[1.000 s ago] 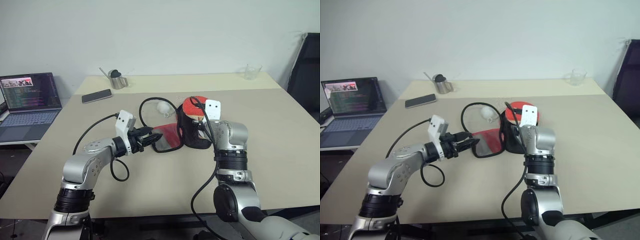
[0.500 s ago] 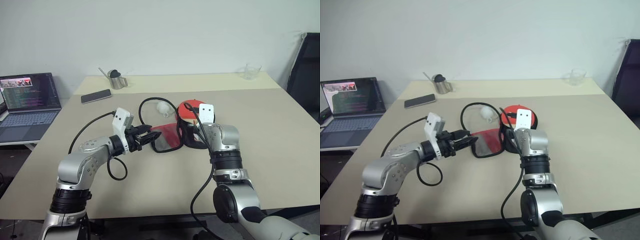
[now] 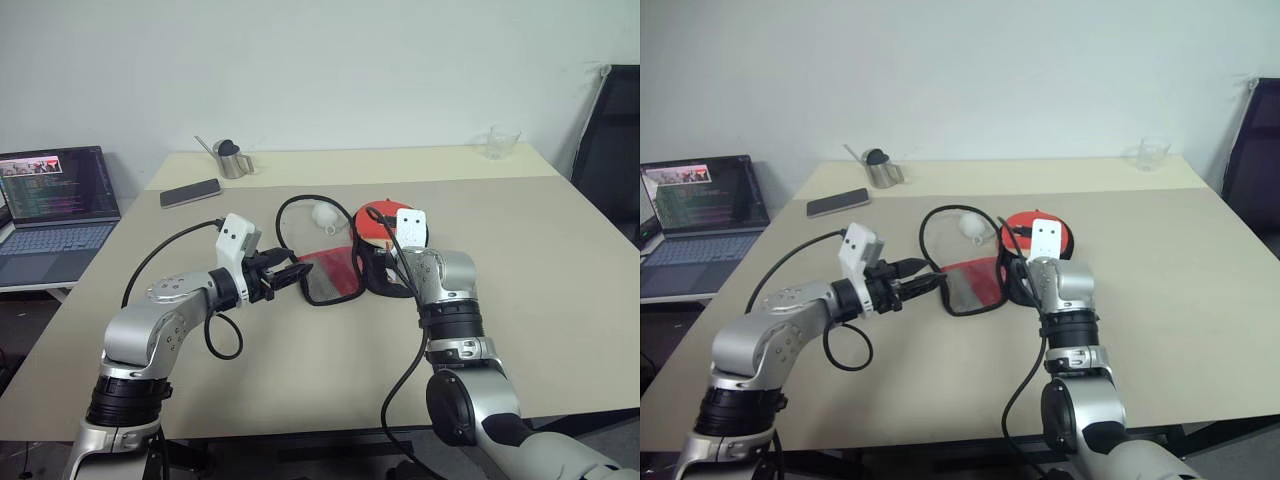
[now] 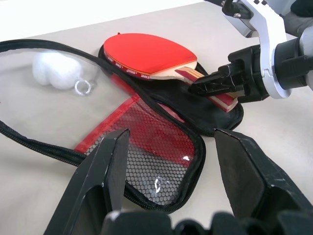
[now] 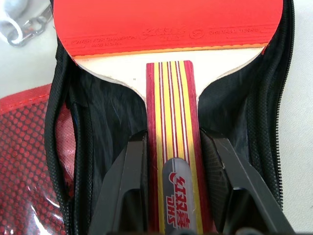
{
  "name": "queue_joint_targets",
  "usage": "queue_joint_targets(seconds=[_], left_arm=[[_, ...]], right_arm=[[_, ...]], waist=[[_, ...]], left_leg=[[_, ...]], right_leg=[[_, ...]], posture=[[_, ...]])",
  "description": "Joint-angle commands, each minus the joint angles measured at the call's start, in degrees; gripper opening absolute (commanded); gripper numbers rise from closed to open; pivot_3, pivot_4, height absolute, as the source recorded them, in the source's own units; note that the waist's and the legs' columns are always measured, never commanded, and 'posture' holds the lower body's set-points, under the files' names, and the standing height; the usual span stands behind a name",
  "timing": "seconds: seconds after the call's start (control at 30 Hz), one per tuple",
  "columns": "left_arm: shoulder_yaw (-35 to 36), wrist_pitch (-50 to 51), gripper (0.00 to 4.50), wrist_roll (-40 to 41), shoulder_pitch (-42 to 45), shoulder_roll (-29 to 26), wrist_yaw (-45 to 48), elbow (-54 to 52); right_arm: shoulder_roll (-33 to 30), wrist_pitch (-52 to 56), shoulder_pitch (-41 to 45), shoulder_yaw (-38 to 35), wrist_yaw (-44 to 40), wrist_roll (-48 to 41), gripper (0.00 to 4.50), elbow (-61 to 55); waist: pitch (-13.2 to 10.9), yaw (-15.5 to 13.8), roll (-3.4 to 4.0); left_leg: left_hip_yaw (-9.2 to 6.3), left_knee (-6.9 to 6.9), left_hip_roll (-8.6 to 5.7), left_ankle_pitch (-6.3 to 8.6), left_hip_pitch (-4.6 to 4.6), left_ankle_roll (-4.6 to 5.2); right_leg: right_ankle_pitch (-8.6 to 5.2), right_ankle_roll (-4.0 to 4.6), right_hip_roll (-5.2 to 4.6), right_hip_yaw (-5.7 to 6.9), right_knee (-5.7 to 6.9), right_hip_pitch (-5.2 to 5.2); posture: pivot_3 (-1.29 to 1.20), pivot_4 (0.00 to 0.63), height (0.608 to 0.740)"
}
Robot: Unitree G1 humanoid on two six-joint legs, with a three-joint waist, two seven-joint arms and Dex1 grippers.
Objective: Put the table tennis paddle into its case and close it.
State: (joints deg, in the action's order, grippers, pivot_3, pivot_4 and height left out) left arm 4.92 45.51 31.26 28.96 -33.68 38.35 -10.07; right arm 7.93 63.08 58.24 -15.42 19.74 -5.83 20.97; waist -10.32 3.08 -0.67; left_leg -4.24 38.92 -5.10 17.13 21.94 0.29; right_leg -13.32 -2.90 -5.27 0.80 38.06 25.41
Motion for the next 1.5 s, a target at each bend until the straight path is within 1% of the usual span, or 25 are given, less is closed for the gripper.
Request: queue_joint_targets(seconds=[0.03,0.83,0.97,1.5], left_arm=[[0.9,-1.2,2.97,0.2,-0.1,-0.5,0.3,-2.2],[1.4,-2.4,2.97,-0.9,-1.0,-1.5,0.6,-2.0],[1.1,-2.6,2.97,-1.2,-1.1,-1.6,0.6,-1.9],[1.4,-2.6,2.97,-1.4,-1.5,-2.4,0.5,-2.3]], right_arm=[[2.6,-1.6,-0.7,1.4,0.3,-0.3,1.16,-1.0],[2.1,-3.0,-2.1,1.9,-0.9,-0.8,1.16,1.1],[3.1,-2.1,-1.8,0.0,-0.4,-2.2,1.16,1.2],[2.4,-2.6,-2.1,0.8,-0.2,-2.7,1.16,1.5]], waist=[[0.0,0.0,0.00],[0.0,0.1,0.00],[0.0,0.1,0.00],[0.0,0.1,0.00]], left_leg=[[0.00,0.00,0.00,0.00,0.00,0.00],[0.03,0.00,0.02,0.00,-0.02,0.00],[0.02,0.00,0.03,0.00,-0.02,0.00],[0.04,0.00,0.04,0.00,-0.02,0.00]], right_leg=[[0.00,0.00,0.00,0.00,0.00,0.00],[0.00,0.01,0.00,-0.02,0.01,0.00],[0.00,0.01,0.01,-0.02,0.01,0.00],[0.01,0.01,0.01,-0.03,0.00,0.00]], posture=[[0.00,0.150,0.740],[0.00,0.150,0.740],[0.00,0.150,0.740],[0.00,0.150,0.740]])
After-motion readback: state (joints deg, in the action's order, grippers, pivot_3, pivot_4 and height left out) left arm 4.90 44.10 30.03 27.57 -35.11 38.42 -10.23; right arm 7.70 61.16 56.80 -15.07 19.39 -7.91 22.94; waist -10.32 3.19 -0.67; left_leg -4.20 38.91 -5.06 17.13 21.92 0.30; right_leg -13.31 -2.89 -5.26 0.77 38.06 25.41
